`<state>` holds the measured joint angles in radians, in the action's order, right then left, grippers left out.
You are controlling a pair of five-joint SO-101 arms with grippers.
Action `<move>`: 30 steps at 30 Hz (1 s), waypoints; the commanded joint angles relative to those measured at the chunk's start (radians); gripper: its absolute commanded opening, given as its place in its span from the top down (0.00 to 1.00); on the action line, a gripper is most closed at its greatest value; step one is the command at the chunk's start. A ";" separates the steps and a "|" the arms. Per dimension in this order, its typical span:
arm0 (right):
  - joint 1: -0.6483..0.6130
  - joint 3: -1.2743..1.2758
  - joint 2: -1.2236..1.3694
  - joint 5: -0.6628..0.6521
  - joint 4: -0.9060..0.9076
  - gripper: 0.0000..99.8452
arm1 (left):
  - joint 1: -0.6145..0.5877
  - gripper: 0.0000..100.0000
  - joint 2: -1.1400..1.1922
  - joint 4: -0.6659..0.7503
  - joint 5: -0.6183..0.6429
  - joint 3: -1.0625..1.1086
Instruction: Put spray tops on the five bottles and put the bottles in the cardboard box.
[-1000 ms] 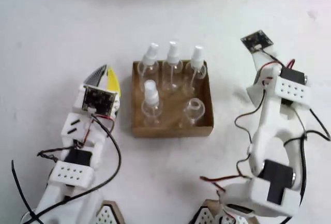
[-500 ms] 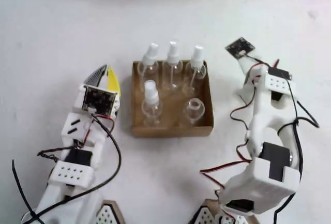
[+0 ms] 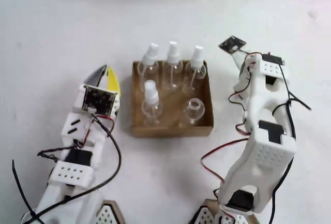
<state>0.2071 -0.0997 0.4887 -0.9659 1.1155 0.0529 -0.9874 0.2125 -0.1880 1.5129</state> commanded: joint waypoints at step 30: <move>-0.008 -0.187 0.038 -0.002 0.051 0.99 | 0.013 0.98 0.004 0.025 -0.008 -0.017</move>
<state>0.2041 -0.2087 0.5715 -0.9659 1.1139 0.0529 -0.9874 0.2125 -0.1880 1.5129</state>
